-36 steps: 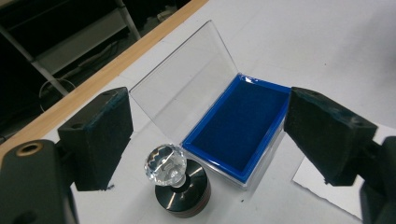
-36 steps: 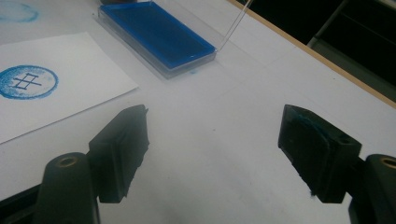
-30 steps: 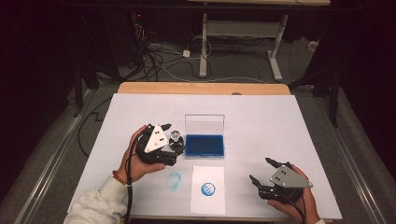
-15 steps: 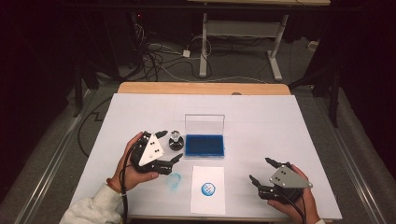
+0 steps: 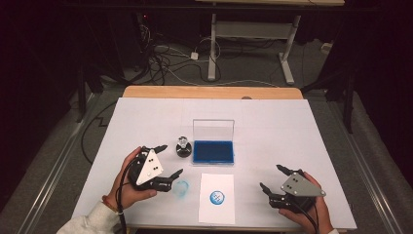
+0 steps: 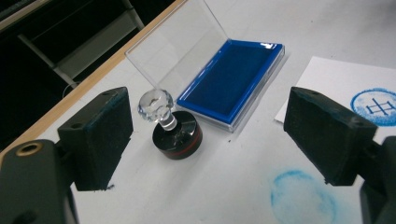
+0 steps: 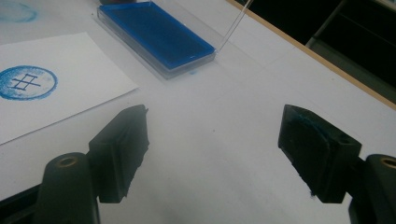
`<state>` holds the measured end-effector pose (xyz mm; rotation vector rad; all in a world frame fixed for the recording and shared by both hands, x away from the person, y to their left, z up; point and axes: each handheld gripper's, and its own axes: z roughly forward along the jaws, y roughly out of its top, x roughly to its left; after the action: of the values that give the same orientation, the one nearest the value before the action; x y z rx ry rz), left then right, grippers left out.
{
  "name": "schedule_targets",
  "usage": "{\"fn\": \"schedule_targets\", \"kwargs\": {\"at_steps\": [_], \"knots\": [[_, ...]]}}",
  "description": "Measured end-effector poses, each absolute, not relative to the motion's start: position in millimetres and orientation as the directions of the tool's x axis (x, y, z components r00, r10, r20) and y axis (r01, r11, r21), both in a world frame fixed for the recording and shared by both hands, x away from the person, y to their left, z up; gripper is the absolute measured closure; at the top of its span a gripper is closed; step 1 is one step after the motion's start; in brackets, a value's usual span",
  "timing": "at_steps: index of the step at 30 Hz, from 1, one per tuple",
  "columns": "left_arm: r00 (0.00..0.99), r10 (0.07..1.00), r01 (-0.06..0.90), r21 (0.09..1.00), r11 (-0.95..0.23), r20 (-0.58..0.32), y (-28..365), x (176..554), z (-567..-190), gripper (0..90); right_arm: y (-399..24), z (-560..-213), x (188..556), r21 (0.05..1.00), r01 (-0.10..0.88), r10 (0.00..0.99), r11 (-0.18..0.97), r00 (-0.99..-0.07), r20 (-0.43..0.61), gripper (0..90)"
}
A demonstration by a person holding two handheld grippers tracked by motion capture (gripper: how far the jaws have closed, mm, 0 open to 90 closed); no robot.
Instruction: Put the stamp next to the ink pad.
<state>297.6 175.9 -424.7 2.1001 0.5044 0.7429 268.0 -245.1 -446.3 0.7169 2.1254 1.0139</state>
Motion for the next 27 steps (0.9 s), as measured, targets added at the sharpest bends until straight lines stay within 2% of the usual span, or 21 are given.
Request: {"fn": "schedule_targets", "kwargs": {"at_steps": [9, 18, 23, 25, 27], "knots": [[0.727, 0.598, 0.107, 0.805, -0.584, 0.337, 187, 288, -440, 15.5, -245, -446, 268, 0.816, 0.188, 0.708, 0.546, -0.626, -0.329, 24.4], [0.716, 0.614, 0.166, 0.773, -0.612, 0.332, 200, 282, -459, 15.4, -245, -447, 269, 0.820, 0.192, 0.711, 0.539, -0.626, -0.321, 24.3], [0.722, 0.620, 0.214, 0.753, -0.622, 0.307, 208, 282, -473, 15.4, -246, -447, 269, 0.822, 0.196, 0.714, 0.535, -0.624, -0.317, 24.3], [0.727, 0.636, 0.255, 0.757, -0.602, 0.261, 212, 283, -477, 15.4, -246, -447, 269, 0.820, 0.196, 0.714, 0.537, -0.623, -0.320, 24.2], [0.729, 0.631, 0.261, 0.743, -0.616, 0.266, 214, 281, -482, 15.4, -245, -447, 269, 0.818, 0.194, 0.711, 0.542, -0.625, -0.323, 24.1]]}}
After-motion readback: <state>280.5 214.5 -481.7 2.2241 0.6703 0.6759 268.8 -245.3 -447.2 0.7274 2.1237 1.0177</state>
